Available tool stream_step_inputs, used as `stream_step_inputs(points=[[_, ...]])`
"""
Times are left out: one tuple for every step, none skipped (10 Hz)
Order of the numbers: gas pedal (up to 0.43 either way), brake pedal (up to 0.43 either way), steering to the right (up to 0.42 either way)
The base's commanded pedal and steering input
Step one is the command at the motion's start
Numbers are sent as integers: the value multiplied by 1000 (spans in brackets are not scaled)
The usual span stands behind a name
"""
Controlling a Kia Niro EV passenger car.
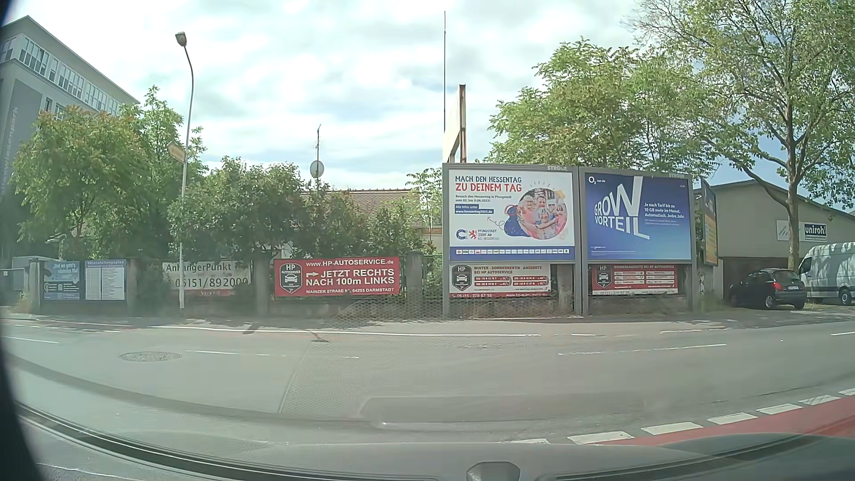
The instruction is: Follow the waypoints while adhering to traffic rules and regulations
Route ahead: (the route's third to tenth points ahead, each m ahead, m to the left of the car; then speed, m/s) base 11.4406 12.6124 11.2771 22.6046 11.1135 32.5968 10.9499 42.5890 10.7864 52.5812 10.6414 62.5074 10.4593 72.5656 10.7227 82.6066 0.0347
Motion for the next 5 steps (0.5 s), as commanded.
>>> stream_step_inputs(points=[[0,280,-223],[0,280,-223],[0,280,-222],[0,287,-222],[0,287,-221]])
